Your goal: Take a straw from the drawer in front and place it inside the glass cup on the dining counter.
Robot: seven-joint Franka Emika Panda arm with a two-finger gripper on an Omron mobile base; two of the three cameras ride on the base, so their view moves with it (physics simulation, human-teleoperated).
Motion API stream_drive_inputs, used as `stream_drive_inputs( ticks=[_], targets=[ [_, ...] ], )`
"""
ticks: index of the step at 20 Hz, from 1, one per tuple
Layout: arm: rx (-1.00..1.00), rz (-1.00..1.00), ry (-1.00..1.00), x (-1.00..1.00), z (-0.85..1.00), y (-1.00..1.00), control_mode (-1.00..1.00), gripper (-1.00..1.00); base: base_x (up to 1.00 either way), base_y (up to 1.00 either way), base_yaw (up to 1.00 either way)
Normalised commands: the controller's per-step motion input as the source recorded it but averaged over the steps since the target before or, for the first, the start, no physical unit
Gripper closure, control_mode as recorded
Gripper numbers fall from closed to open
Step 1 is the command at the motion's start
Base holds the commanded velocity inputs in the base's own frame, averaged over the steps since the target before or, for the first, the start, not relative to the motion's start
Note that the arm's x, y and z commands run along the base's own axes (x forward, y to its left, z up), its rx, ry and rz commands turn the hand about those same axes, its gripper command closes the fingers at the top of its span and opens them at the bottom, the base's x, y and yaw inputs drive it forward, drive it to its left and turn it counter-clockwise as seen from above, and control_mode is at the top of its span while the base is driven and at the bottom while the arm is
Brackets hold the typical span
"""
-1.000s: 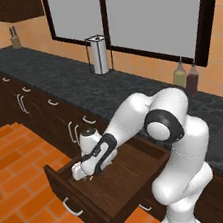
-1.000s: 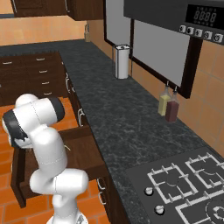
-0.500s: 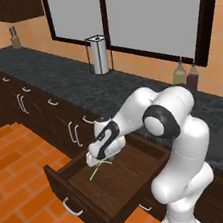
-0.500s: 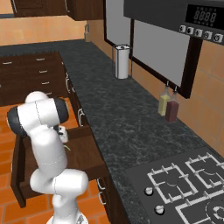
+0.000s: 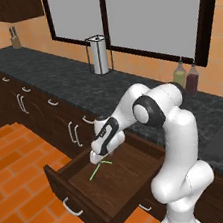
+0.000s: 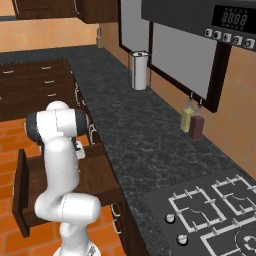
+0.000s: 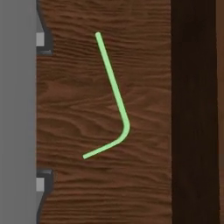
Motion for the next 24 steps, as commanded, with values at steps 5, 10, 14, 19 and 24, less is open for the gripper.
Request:
stream_drive_inputs(
  ticks=[5,10,14,19,24],
  targets=[
    [-0.08,0.05,0.00,0.23,-0.49,0.00,-1.00,-1.00,0.00,0.00,0.00],
    [0.01,0.04,0.00,0.37,-0.37,-0.04,-1.00,-1.00,0.00,0.00,0.00],
    [0.03,0.03,0.00,0.35,-0.19,-0.18,-1.00,-1.00,0.00,0.00,0.00],
    [0.02,0.04,0.00,0.18,-0.16,-0.15,-1.00,-1.00,0.00,0.00,0.00],
    [0.00,0.04,0.00,0.06,-0.42,-0.01,-1.00,-1.00,0.00,0.00,0.00]
  ],
)
